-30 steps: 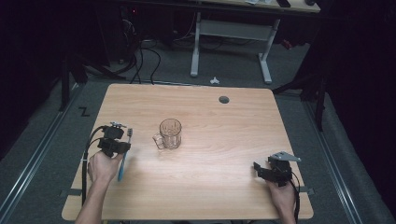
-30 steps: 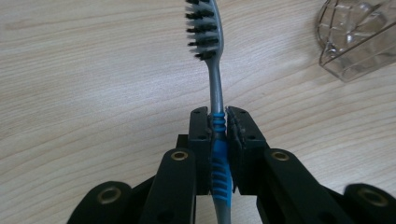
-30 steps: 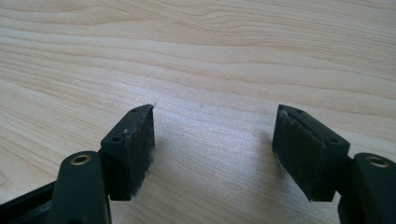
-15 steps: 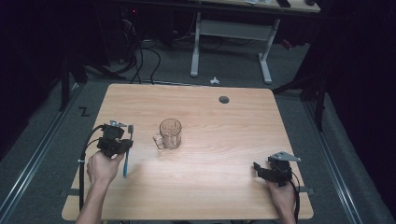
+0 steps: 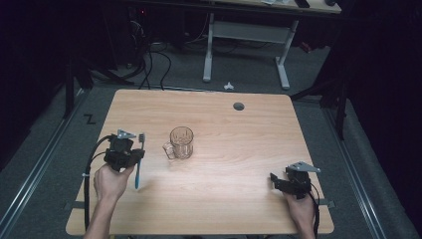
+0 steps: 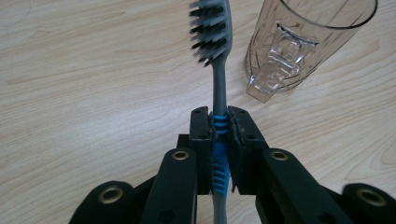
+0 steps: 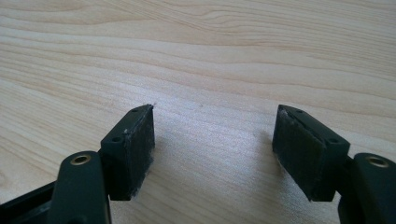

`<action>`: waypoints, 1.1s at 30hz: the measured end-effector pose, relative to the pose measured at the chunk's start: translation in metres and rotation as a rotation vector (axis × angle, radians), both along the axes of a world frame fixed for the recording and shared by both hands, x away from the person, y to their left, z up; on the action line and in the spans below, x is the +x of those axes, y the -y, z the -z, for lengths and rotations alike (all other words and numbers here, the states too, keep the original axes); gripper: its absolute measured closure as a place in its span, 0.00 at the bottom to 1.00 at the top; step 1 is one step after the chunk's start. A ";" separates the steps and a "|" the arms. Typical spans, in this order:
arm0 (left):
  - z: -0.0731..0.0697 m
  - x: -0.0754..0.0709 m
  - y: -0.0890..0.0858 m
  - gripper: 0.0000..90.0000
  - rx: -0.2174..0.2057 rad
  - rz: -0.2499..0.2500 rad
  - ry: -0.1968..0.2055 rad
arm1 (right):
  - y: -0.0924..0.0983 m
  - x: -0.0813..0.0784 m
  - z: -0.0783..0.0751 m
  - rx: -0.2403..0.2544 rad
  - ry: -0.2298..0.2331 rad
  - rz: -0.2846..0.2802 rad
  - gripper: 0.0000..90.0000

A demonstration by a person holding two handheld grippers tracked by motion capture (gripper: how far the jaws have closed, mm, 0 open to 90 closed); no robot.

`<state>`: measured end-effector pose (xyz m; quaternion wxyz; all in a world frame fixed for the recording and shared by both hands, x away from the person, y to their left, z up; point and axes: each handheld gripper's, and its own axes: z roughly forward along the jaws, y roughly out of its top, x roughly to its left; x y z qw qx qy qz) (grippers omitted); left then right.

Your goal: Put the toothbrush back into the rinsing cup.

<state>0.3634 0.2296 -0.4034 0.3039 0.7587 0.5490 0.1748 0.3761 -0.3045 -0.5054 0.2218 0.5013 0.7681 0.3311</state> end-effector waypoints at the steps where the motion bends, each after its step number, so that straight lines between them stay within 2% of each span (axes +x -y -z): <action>1: 0.000 -0.001 0.001 0.90 -0.002 0.003 0.004 | 0.000 0.000 0.000 0.000 0.000 0.000 0.33; 17: -0.009 -0.011 0.014 0.90 -0.061 0.055 0.055 | 0.000 0.000 0.000 0.000 0.000 0.000 0.33; 33: -0.022 -0.016 0.028 0.90 -0.089 0.100 0.115 | 0.000 0.000 0.000 0.000 0.000 0.000 0.33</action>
